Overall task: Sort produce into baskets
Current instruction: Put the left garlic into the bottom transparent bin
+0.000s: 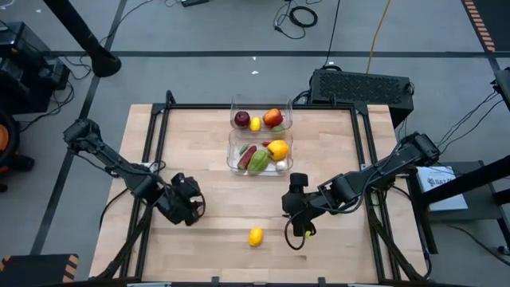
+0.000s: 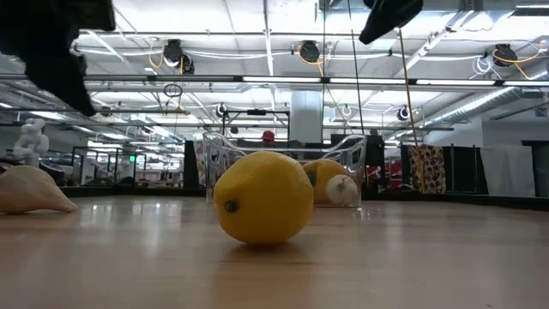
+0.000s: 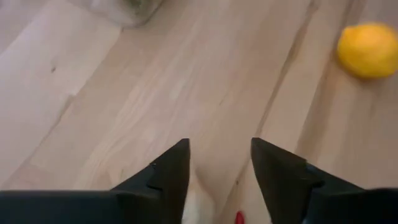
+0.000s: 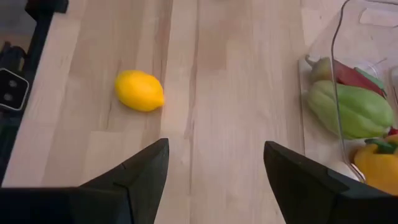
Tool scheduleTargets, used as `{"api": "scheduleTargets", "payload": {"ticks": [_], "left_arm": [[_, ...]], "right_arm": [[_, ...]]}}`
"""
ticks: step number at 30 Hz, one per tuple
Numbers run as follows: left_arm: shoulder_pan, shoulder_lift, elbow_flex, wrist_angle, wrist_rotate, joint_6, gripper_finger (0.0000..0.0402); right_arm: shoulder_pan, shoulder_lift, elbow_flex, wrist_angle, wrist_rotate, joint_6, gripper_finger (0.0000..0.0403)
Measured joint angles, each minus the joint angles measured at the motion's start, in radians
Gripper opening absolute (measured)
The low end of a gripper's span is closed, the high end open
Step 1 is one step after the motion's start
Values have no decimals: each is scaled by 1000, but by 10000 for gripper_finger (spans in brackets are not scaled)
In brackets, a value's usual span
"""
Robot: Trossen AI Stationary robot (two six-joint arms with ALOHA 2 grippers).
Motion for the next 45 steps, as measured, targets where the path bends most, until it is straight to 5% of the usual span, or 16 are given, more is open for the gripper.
{"api": "scheduleTargets", "payload": {"ticks": [9, 26, 45], "left_arm": [[-34, 0, -89, -11, -53, -45, 283], [-86, 0, -211, 92, -25, -46, 388], [-132, 0, -351, 284, 50, -44, 397]], "right_arm": [[3, 0, 0, 15, 5, -30, 254], [3, 0, 0, 19, 9, -64, 254], [2, 0, 0, 18, 9, -65, 254]]}}
